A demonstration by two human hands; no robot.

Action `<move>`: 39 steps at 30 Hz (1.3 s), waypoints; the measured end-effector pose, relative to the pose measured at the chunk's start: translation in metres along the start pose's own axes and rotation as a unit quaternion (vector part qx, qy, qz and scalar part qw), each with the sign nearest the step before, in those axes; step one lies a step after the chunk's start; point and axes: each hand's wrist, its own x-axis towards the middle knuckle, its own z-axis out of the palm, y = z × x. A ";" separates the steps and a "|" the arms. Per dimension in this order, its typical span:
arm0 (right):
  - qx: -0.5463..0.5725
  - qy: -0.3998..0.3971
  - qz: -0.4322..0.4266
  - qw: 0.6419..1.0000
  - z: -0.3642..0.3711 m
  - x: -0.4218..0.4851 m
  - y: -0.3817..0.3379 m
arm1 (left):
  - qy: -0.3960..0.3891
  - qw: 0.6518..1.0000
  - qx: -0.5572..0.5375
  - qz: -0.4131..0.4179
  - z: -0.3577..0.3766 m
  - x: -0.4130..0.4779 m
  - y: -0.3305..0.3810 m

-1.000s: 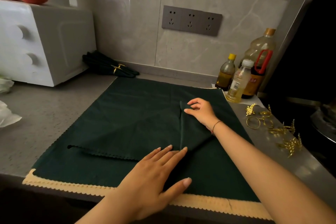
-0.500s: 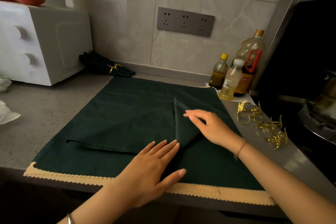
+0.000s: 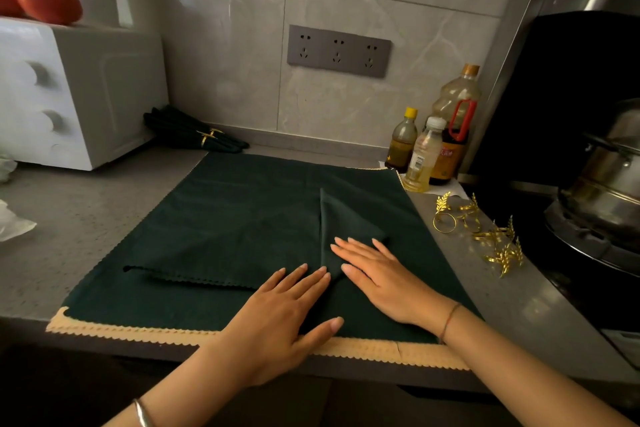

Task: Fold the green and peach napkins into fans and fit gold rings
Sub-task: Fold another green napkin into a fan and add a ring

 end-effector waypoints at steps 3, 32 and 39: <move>0.011 -0.031 -0.028 0.999 0.001 -0.018 -0.010 | 0.005 1.000 -0.006 0.002 0.001 0.000 -0.001; -0.055 0.080 -0.117 0.988 0.003 -0.016 -0.043 | -0.055 0.991 0.031 -0.121 -0.029 0.020 -0.069; -0.113 0.155 -0.126 0.973 0.016 0.004 -0.052 | -0.053 0.991 0.020 -0.122 -0.019 0.029 -0.068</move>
